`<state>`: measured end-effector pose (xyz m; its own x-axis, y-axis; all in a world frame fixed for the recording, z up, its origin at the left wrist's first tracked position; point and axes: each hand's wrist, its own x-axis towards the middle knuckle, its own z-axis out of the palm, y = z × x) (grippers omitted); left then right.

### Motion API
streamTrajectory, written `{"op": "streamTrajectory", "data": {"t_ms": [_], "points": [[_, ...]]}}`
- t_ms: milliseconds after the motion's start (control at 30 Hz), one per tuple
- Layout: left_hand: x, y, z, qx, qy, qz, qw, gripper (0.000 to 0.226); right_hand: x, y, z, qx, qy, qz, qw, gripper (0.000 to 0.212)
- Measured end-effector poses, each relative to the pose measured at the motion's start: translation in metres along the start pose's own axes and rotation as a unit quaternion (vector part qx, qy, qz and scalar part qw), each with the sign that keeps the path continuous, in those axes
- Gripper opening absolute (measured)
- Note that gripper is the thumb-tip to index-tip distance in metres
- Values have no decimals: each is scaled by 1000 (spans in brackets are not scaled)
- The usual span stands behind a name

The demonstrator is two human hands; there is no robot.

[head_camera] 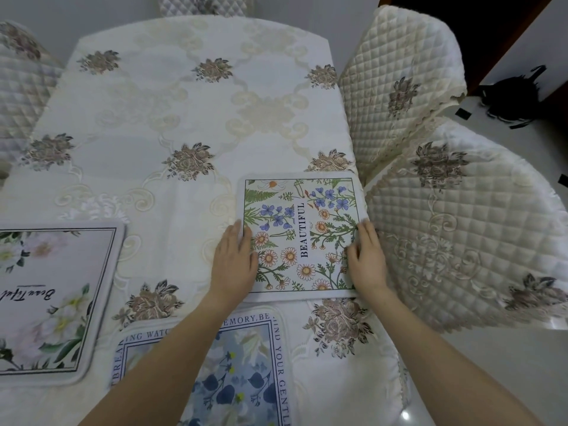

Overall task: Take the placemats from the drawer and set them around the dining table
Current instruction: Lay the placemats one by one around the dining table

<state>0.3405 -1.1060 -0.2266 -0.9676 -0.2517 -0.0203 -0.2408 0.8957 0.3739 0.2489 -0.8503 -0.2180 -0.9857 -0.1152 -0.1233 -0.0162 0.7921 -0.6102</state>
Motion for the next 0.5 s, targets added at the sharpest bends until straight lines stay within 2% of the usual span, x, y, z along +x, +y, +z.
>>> {"op": "streamTrajectory", "data": {"t_ms": [100, 167, 300, 500], "points": [[-6, -7, 8, 43, -30, 30, 998, 63, 0, 7, 9, -98, -3, -72, 993, 53], [-6, -11, 12, 60, -37, 33, 997, 65, 2, 10, 13, -145, -12, -82, 986, 59], [-7, -10, 11, 74, -54, 33, 995, 68, 5, 10, 14, -157, -23, -87, 983, 68], [-13, -8, 12, 89, -55, 39, 994, 69, 7, 11, 16, -167, -26, -97, 981, 67]]}}
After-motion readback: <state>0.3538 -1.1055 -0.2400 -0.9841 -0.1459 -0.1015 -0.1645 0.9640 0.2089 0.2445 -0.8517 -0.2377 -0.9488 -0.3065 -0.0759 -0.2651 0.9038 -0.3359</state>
